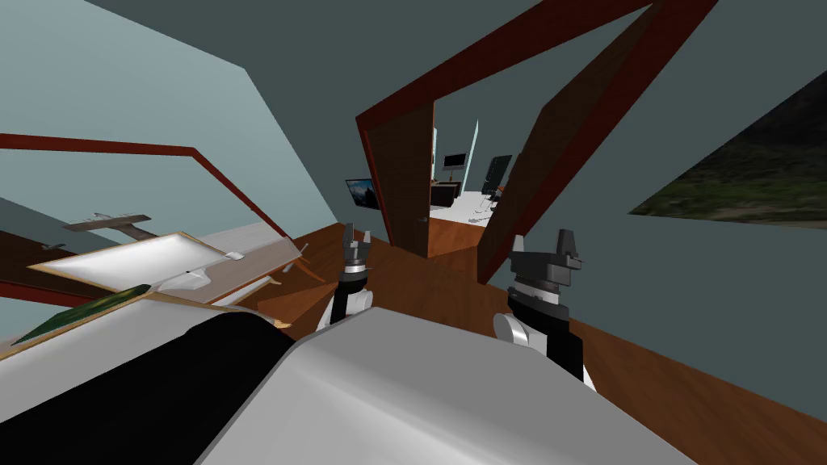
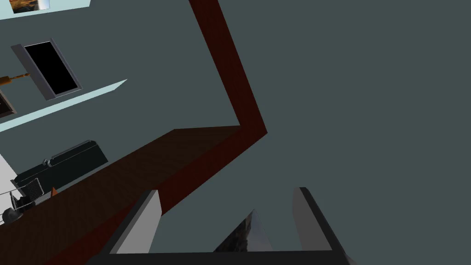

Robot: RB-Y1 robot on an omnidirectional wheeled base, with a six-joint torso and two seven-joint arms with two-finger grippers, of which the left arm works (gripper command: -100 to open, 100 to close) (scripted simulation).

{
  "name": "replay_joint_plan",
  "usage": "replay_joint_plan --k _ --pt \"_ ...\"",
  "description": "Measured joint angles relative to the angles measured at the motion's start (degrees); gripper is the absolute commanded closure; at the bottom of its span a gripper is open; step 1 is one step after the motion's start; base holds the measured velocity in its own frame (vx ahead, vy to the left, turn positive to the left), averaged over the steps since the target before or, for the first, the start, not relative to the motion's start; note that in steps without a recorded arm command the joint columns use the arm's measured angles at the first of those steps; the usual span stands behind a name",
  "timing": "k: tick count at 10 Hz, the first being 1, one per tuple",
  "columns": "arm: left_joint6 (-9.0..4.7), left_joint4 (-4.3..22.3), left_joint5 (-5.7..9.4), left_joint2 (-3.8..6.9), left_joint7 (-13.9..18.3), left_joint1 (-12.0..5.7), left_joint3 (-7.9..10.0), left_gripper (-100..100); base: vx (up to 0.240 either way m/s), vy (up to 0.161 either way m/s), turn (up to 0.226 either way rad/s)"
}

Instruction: Push the door open

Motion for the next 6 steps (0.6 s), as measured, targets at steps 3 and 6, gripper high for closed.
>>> replay_joint_plan --k 3,6 --pt "-0.41 3.34 -0.35 0.37 0.13 -1.46 -0.71 -100 0.147 0.018 -0.005" --pt "-1.13 7.11 -0.52 0.98 0.61 -2.91 -1.18 -100 0.116 0.019 -0.004"
